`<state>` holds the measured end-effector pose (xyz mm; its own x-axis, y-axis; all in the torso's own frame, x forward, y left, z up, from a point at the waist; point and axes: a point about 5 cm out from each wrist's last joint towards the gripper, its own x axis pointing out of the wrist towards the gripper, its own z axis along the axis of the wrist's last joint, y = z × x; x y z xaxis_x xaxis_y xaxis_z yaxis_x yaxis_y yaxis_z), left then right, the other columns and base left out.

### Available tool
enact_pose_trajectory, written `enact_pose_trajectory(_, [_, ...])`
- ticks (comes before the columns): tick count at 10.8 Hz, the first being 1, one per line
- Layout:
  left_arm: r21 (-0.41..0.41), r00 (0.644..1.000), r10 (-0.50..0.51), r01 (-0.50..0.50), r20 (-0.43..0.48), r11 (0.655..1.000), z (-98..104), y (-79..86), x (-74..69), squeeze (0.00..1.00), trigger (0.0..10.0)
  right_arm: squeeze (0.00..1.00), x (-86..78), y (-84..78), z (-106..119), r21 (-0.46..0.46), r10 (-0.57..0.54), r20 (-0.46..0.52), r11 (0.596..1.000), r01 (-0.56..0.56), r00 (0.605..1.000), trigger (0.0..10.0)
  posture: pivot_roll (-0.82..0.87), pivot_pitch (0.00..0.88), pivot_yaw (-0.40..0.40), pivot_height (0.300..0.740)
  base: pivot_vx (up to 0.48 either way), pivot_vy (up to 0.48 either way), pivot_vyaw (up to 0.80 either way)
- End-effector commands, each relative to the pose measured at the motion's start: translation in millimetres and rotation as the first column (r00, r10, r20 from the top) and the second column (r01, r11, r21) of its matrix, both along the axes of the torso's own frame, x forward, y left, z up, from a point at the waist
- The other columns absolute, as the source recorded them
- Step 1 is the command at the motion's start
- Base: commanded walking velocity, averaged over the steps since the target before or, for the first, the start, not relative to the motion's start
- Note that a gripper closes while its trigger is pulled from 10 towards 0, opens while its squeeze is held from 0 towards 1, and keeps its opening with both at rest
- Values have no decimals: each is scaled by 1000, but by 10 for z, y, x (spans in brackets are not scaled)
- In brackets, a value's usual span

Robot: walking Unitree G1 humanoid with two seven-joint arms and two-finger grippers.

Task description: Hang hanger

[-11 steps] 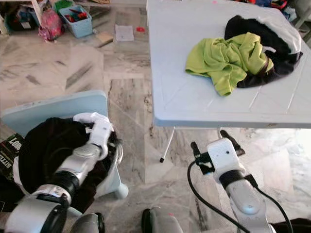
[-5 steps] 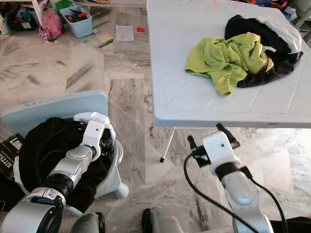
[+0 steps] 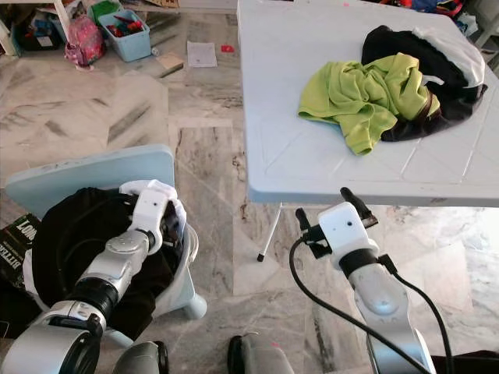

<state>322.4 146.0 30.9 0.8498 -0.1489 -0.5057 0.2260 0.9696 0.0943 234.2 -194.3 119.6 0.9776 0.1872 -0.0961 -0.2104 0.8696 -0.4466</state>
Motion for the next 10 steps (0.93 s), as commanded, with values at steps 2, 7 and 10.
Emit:
enact_pose_trajectory(2, [-7,1000,0,0,18,1000,51,20,36,0,0,0,1,-10,-15,-12,-11,13,1000,11,1000,10000,-170,101,-98,740,0,0,0])
enact_pose_trajectory(7, [-131,953,52,-12,300,991,579,124,263,0,0,0,85,3,-32,-5,-33,47,999,34,998,10000,-151,75,-77,740,0,0,0])
enact_pose_trajectory(10, [-231,777,117,37,618,972,1355,192,413,0,0,0,116,45,-56,5,-28,56,1000,27,998,10000,-142,64,-80,740,0,0,0])
